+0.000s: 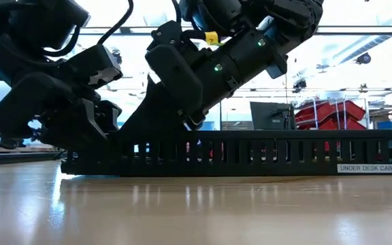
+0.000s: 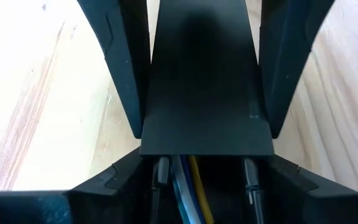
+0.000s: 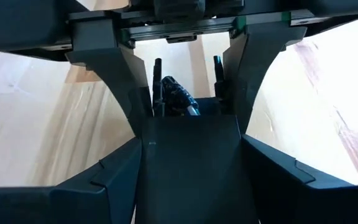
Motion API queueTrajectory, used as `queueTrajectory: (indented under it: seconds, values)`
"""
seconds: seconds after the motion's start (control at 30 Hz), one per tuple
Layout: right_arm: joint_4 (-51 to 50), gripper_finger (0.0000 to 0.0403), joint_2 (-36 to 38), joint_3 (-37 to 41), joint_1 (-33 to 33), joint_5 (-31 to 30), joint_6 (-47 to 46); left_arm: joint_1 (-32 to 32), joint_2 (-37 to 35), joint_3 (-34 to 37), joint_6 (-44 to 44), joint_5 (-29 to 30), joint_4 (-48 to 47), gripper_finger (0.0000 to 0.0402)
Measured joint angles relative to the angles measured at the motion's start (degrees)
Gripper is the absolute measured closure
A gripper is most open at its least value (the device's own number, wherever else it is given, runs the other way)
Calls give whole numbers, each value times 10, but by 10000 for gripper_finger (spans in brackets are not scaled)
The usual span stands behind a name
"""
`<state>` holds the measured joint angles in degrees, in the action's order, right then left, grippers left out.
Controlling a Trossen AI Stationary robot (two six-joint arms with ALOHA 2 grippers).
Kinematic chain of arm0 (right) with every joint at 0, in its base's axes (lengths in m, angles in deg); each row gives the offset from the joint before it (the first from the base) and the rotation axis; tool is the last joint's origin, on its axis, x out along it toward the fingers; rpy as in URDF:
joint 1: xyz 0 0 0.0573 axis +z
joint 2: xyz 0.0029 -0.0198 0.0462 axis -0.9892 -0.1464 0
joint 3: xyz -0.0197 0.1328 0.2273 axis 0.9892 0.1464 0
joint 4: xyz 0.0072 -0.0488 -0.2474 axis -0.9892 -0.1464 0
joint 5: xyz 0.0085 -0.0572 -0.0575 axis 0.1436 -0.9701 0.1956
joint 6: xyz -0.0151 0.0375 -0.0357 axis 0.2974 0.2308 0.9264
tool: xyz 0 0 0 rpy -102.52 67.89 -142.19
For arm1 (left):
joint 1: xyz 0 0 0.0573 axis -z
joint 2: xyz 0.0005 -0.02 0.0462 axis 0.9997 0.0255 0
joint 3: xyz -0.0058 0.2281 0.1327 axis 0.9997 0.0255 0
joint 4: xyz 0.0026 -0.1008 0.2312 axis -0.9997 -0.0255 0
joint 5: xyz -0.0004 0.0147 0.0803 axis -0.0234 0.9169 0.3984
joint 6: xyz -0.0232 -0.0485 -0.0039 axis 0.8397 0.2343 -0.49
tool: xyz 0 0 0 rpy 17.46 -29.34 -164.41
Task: Ziptie cables
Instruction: Close the black cable duct
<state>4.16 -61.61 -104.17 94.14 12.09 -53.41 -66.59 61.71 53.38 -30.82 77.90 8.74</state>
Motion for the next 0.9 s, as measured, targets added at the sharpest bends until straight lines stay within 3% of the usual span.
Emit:
queueTrajectory:
  seconds: [0.43,0.9]
  values:
    - [-2,182,-23,-31,0,-15,33,0,0,1,-10,2,1,190]
    - [-21,183,-24,-34,-7,-19,21,7,-102,-2,40,-2,-183,101]
